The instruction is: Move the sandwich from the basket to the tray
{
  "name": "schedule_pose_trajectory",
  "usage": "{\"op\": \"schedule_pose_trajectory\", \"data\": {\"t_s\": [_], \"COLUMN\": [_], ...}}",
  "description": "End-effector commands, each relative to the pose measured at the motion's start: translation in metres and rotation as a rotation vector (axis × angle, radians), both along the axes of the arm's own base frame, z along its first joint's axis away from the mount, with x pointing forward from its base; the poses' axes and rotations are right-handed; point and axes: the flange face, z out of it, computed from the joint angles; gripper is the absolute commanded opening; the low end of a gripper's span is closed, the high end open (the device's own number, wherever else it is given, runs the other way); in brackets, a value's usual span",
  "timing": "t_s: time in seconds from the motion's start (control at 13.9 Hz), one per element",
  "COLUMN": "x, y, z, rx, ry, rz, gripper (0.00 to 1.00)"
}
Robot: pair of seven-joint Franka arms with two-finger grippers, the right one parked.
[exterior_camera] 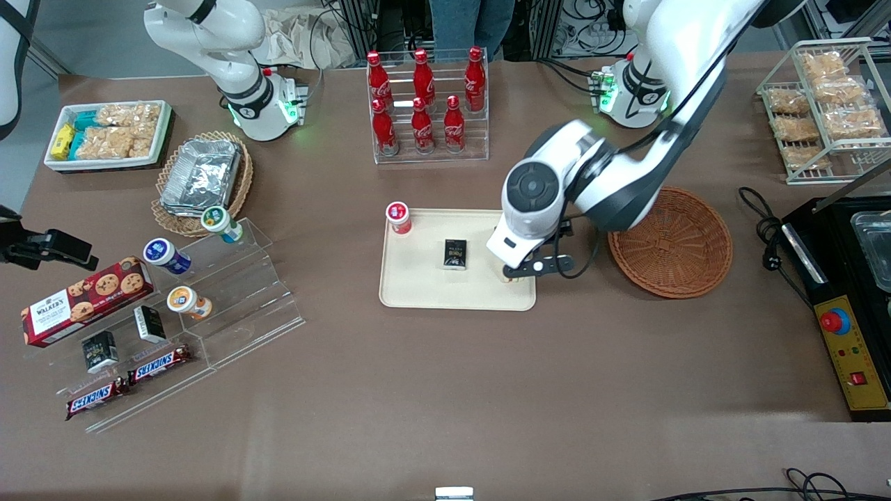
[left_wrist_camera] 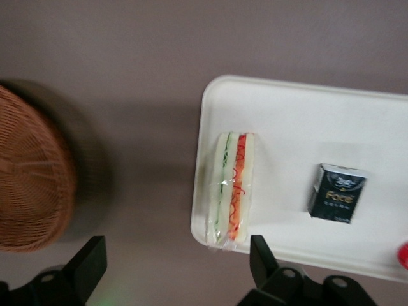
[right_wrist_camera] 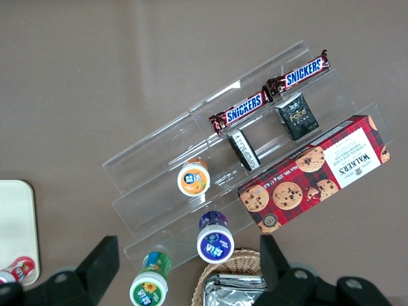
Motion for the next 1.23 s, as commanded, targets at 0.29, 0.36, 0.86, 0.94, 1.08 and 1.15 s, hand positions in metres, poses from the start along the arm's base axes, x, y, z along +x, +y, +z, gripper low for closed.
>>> {"op": "schedule_pose_trajectory", "data": {"t_s": [0.29, 0.36, 0.86, 0.94, 1.08, 1.15], "x": [0.008, 0.000, -0.026, -0.025, -0.018, -0.015], "y": [0.129, 0.144, 0.237, 0.245, 0.265, 0.279], "z": [0.169, 0.188, 0.248, 0.243, 0.241, 0.239], "rx": [-0.112, -0.124, -0.162, -0.167, -0.200, -0.207], "ry": [-0.079, -0.077, -0.092, -0.080, -0.074, -0.072], "rz": [-0.088, -0.076, -0.025, -0.030, -0.052, -0.071], "gripper": [1.00, 1.00, 1.00, 1.00, 1.00, 1.00]}}
